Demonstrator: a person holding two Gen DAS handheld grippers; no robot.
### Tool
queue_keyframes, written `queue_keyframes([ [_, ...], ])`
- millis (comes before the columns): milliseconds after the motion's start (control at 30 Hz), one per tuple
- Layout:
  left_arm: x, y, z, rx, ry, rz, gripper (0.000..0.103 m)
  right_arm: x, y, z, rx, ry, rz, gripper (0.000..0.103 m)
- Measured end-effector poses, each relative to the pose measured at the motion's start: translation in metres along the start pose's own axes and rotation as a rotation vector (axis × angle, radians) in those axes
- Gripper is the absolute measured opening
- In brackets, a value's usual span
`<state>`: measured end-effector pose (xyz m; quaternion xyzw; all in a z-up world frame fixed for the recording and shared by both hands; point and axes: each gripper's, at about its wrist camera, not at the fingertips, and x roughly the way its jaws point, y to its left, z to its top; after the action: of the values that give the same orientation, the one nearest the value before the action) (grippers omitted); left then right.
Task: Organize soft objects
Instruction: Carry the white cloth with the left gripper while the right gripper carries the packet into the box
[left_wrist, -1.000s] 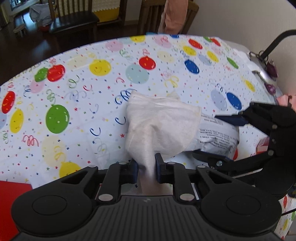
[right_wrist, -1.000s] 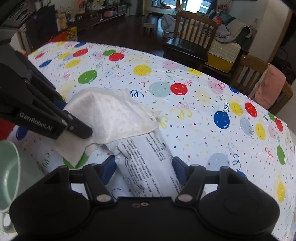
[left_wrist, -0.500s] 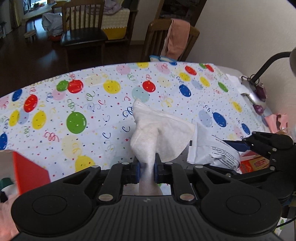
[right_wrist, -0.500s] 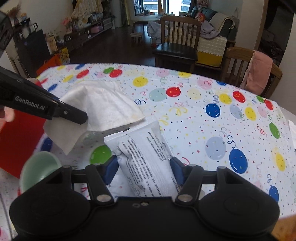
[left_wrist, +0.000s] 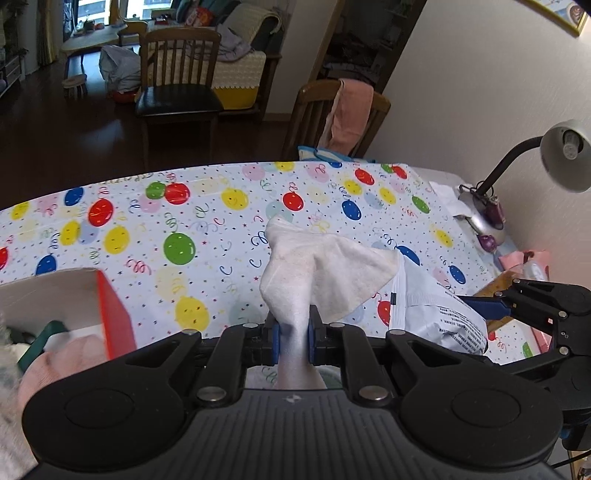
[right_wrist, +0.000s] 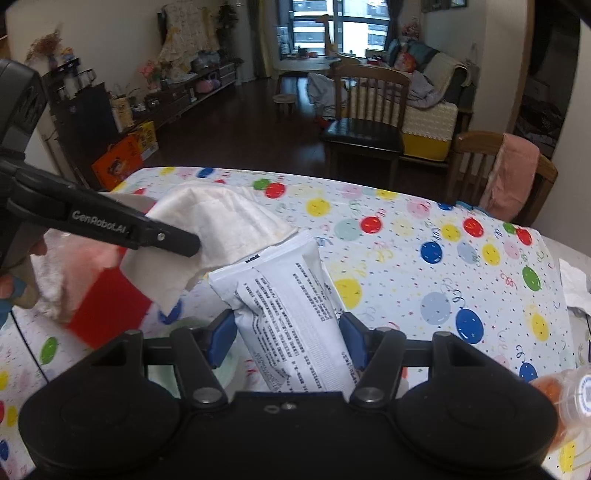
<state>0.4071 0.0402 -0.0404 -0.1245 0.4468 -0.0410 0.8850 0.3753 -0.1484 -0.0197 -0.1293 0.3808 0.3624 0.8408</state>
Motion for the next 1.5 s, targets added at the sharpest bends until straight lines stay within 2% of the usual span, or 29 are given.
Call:
queue_keyframes([
  [333, -0.059, 0.018, -0.023, -0.020, -0.060, -0.001, 0.013, -0.037, 0.050, 0.007, -0.068, -0.041, 0.015, 0.060],
  [733, -0.134, 0.075, -0.053, -0.075, -0.126, 0.016, 0.014, -0.059, 0.124, 0.020, -0.126, -0.080, 0.033, 0.060],
  [1200, -0.198, 0.148, -0.082, -0.104, -0.162, 0.061, 0.014, -0.053, 0.214, 0.034, -0.145, -0.112, 0.055, 0.060],
  [1500, -0.221, 0.192, -0.088, -0.127, -0.179, 0.085, 0.014, -0.029, 0.236, 0.047, -0.083, -0.102, 0.055, 0.060],
])
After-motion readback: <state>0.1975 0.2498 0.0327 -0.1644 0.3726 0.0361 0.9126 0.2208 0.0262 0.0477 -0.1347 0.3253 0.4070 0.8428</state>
